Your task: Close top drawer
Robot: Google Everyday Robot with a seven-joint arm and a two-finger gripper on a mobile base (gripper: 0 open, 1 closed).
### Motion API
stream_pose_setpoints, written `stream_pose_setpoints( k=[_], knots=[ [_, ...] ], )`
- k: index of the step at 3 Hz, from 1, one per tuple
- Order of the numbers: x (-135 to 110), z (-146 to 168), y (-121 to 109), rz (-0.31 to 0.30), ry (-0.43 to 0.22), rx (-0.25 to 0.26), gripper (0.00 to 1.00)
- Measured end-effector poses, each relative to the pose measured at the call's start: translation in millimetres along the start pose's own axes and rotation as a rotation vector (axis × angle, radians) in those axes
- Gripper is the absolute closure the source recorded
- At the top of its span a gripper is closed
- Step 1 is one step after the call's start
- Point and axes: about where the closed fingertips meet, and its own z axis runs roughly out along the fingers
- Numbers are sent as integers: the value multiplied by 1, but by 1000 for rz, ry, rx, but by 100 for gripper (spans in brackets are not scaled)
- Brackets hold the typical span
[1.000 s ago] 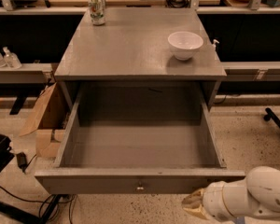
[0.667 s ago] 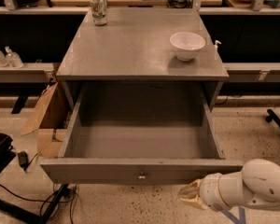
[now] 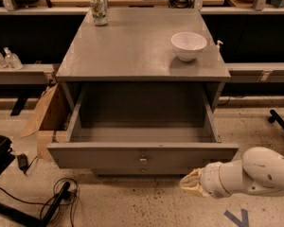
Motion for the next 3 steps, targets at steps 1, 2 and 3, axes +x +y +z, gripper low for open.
stream_pose_setpoints(
  k=[1, 2, 3],
  knots=[
    [-20, 13, -39, -14, -34, -1, 100],
    [-29, 22, -56, -19, -53, -3, 100],
    [-52, 56, -108, -18, -108, -15, 100]
  ],
)
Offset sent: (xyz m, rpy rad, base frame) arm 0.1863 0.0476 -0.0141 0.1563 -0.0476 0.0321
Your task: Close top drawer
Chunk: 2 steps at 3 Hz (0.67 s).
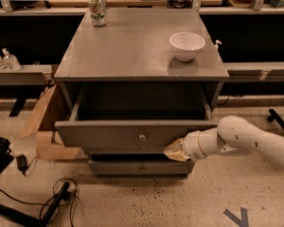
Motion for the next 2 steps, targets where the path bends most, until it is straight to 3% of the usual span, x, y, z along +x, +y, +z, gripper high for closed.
stream_pose_setpoints(
  k=[1, 2],
  knots=[
    [0, 0, 1, 0, 0, 0, 100],
    [-10, -2, -27, -10, -15, 22, 100]
  ],
)
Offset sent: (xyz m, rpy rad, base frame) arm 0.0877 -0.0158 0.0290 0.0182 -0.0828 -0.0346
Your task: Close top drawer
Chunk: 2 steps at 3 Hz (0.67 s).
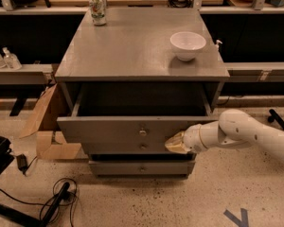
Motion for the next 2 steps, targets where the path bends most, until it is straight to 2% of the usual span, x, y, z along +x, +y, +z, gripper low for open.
stream_pose_setpoints(
  k=[2],
  knots=[
    [-23, -16, -37, -37, -15, 44, 100]
  ],
)
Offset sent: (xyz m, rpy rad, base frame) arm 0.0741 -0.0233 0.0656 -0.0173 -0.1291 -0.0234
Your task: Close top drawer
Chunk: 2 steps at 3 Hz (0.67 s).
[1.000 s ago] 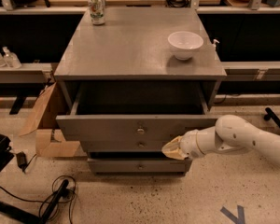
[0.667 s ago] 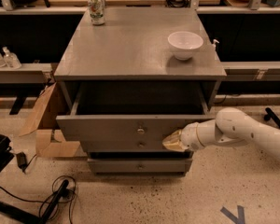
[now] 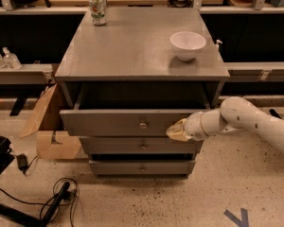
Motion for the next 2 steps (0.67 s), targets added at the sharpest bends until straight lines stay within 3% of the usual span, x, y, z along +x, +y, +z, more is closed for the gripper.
stream_pose_setpoints(
  k=[1, 2],
  knots=[
    [-11, -6, -20, -16, -10, 25, 100],
    [-13, -5, -21, -19, -12, 26, 86]
  ],
)
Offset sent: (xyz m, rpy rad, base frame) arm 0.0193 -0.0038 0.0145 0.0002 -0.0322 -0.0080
